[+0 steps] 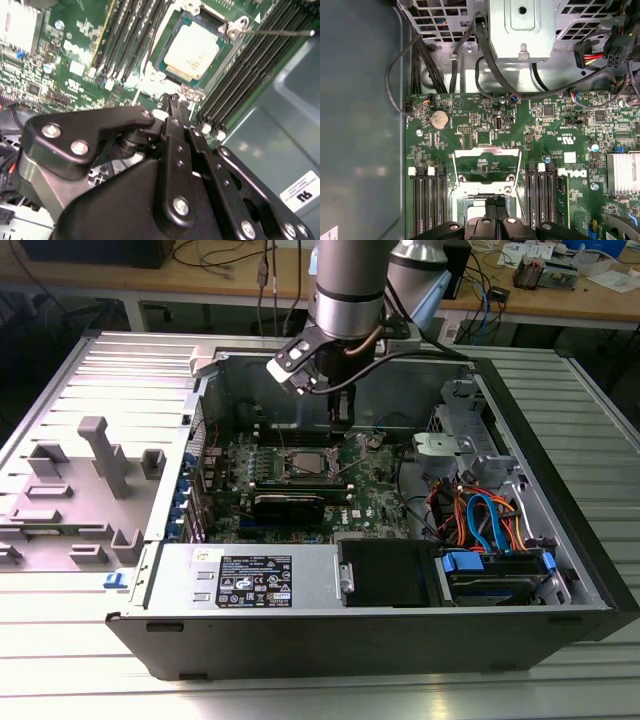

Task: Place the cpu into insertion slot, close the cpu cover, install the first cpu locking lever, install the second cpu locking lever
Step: 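Close the cpu cover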

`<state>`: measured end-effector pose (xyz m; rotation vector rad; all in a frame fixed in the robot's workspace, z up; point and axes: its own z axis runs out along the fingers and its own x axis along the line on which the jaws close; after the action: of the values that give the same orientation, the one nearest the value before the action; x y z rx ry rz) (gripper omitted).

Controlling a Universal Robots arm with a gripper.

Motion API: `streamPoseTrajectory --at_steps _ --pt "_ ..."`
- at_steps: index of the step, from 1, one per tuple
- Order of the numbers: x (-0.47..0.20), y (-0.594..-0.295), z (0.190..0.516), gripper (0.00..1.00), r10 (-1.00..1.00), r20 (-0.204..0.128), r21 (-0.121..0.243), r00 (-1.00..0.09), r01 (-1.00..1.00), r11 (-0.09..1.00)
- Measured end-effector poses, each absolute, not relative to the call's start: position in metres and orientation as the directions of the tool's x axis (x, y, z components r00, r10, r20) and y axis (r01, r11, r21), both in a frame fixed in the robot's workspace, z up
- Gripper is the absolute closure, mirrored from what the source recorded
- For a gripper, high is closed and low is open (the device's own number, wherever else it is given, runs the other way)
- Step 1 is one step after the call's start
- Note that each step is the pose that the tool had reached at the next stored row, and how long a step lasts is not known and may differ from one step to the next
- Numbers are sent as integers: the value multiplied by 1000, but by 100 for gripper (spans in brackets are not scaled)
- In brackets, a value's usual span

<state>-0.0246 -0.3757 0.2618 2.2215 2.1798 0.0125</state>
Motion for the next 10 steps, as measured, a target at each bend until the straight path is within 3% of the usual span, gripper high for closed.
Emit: streamPoseTrajectory --at_steps 10 --pt "21 -375 262 89 1000 -15 26 18 999 -18"
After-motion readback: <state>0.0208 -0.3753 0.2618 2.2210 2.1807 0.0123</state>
